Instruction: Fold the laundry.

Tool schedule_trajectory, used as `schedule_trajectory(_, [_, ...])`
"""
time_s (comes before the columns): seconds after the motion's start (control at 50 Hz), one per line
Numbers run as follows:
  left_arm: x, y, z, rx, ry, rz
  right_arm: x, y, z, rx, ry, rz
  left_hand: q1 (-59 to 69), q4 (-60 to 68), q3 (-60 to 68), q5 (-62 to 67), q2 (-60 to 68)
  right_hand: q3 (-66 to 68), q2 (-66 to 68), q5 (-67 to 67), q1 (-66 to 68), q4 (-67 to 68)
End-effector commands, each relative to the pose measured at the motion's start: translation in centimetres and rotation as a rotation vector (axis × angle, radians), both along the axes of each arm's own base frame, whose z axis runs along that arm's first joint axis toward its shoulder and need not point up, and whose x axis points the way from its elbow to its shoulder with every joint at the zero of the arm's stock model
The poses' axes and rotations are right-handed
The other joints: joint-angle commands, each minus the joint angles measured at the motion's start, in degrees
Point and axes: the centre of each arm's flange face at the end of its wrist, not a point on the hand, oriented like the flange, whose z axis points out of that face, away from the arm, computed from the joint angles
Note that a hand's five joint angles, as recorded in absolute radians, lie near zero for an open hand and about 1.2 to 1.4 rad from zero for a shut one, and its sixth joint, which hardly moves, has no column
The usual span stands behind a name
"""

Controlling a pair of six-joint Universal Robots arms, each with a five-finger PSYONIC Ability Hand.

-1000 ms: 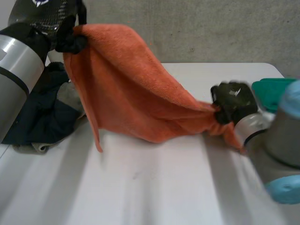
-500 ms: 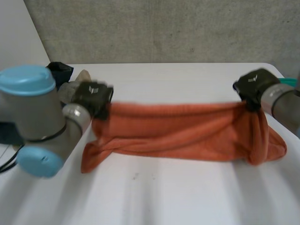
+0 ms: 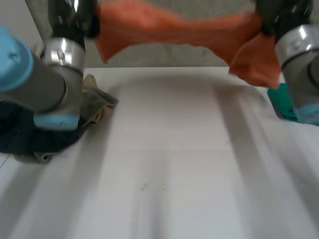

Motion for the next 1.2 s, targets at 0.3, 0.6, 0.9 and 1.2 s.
schedule_trajectory(0.3, [4.4, 9.2, -17.1, 0.619, -0.489, 0.028, 0.0, 4.5, -19.7, 0.644, 0.225, 0.045, -8.75, -12.81, -12.55, -10.58, -12.77, 11.63, 12.29, 12.7, 14.89, 11.22])
schedule_trajectory(0.6, [3.1, 10.4, -8.0, 0.538, -0.465, -0.025, 0.8, 8.2, -19.9, 0.66, 0.244, 0.105, -46.49, -50.55, -50.29, -48.32, -50.51, 11.63, 12.29, 12.7, 14.89, 11.22])
schedule_trajectory(0.9, [-3.0, 6.4, -15.7, 0.814, -0.657, -0.178, 0.7, 9.9, -21.2, 0.704, 0.267, 0.122, -33.9, -37.95, -37.69, -35.72, -37.92, 11.63, 12.29, 12.7, 14.89, 11.22])
schedule_trajectory(1.2, [-3.1, 6.4, -17.5, 0.868, -0.676, -0.236, 0.4, 9.5, -20.7, 0.684, 0.254, 0.106, 15.1, 11.04, 11.31, 13.28, 11.08, 11.63, 12.29, 12.7, 14.89, 11.22])
